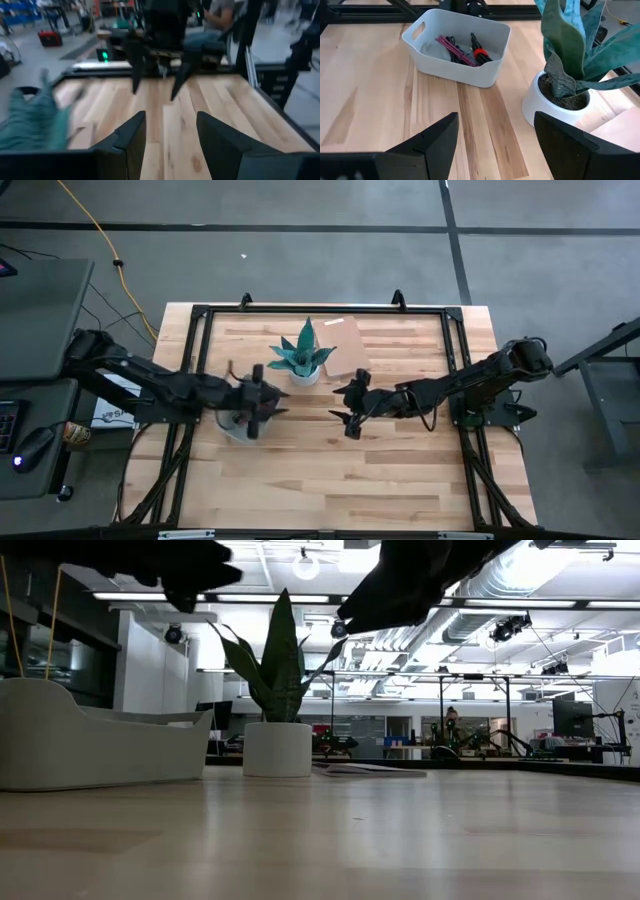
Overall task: Pick and place USB-C Cables
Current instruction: Return to Home Position
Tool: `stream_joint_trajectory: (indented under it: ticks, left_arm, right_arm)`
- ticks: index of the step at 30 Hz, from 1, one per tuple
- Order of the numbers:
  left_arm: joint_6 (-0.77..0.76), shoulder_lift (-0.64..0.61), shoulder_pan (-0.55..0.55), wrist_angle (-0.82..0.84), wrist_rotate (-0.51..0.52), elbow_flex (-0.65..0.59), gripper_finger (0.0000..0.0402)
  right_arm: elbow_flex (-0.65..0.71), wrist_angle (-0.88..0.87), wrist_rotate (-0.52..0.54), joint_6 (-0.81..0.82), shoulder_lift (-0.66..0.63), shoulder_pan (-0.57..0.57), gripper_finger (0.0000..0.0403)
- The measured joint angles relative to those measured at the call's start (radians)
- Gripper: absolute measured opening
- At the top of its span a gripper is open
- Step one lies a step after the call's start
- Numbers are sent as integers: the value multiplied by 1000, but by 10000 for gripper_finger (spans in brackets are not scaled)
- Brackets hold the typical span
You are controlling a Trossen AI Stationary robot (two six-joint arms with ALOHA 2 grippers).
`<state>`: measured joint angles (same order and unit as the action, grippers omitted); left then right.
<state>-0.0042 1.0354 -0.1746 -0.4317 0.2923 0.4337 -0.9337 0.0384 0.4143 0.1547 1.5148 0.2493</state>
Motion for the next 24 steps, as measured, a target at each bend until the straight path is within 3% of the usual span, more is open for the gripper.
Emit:
stream_joint_trajectory:
  ticks: [4, 9, 15, 19, 24]
  left_arm:
    - [-8, -149, 6, -16, -3, -86, 156]
    - [-20, -314, -12, -17, -4, -164, 156]
    - [-19, -423, -25, -6, 9, -192, 156]
    - [-11, -434, -25, -6, 45, -192, 156]
    - [-10, -434, -24, 30, 162, -192, 156]
  right_arm:
    - [0, -18, 45, -13, -46, 8, 252]
    - [19, -60, 208, -7, -142, 78, 252]
    - [275, 193, 371, -22, -314, 169, 252]
    - [441, 412, 358, -24, -447, 154, 252]
    - [532, 527, 236, -32, -567, 79, 252]
